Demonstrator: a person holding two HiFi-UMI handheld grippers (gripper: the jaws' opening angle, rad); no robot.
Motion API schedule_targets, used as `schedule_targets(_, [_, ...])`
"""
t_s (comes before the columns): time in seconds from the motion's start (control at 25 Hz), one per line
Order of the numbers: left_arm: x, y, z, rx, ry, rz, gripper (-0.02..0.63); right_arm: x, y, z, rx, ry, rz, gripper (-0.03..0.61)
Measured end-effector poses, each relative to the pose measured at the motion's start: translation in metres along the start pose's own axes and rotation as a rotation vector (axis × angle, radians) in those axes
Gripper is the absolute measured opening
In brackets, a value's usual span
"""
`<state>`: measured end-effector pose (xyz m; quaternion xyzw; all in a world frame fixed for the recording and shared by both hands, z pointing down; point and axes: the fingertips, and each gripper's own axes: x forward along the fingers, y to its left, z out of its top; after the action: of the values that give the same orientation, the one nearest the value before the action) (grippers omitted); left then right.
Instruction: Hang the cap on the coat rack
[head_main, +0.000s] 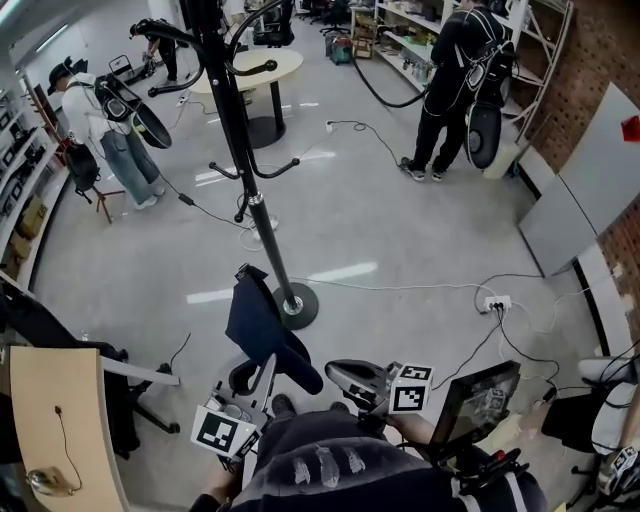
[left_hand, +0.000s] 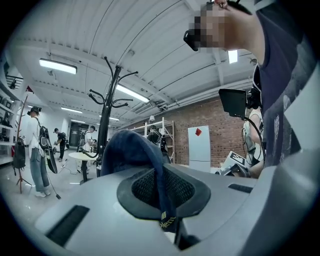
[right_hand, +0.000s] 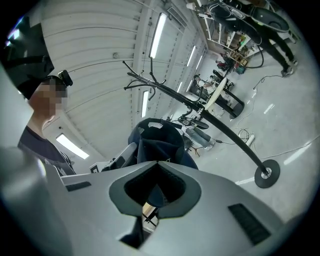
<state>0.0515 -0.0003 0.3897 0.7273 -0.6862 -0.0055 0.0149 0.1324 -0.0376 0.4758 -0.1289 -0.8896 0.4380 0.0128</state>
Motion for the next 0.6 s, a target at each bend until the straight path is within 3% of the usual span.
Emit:
schedule_targets(0.4, [0.014, 0.047, 0.009, 0.017, -0.042, -0.04, 0.023, 0.03, -0.021, 0.026, -0.039, -0.028, -0.07, 0.003])
schedule_targets(0.6, [-0.015, 0.084, 0.013, -0.014, -0.069, -0.099, 0.023, 0.089, -0.009, 0.014, -0.08, 0.043, -0.062, 0.003])
